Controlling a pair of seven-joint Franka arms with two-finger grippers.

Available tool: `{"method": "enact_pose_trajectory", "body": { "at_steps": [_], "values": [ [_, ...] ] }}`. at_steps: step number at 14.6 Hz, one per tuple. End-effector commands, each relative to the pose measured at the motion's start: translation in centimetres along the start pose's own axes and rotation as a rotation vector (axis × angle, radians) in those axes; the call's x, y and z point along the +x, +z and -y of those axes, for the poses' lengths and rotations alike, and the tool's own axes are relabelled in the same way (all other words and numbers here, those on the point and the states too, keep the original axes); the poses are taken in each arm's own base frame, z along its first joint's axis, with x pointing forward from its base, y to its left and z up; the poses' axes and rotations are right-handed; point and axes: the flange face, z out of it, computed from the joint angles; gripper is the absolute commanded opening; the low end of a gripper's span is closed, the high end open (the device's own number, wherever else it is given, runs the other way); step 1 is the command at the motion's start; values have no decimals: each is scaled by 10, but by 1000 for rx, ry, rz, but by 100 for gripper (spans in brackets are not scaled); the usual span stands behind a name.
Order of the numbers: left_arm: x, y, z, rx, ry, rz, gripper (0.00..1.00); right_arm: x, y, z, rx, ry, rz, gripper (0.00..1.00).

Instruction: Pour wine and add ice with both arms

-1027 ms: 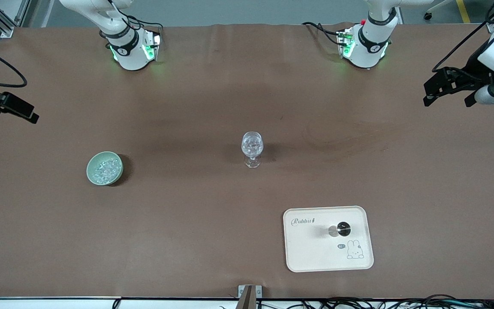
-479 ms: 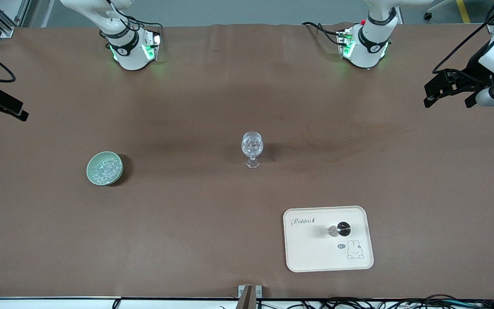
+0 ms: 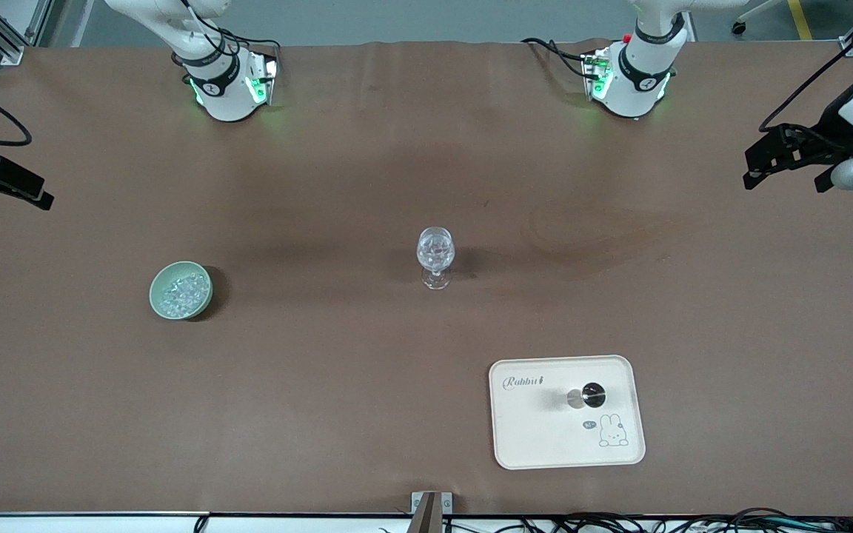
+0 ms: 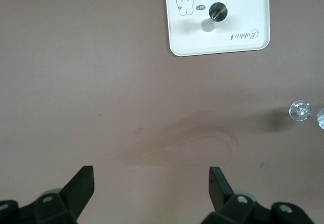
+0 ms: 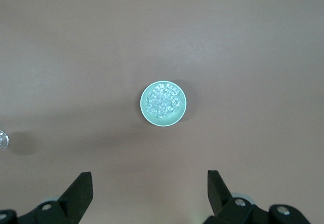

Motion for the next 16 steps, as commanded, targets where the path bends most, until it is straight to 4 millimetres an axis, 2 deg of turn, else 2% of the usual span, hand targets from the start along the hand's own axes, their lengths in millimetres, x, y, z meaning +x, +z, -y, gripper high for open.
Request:
{"method": "enact_pose_trajectory", "body": {
  "at_steps": [1, 10, 16],
  "values": [
    [11, -3, -1, 10, 4, -12, 100, -20, 1, 0, 6, -13, -27, 100],
    [3, 7, 4, 13, -54, 43, 100, -20, -4, -3, -3, -3, -33, 100],
    [4, 4, 7, 21, 6, 32, 99, -20, -6, -2, -9, 0, -39, 100]
  ]
}}
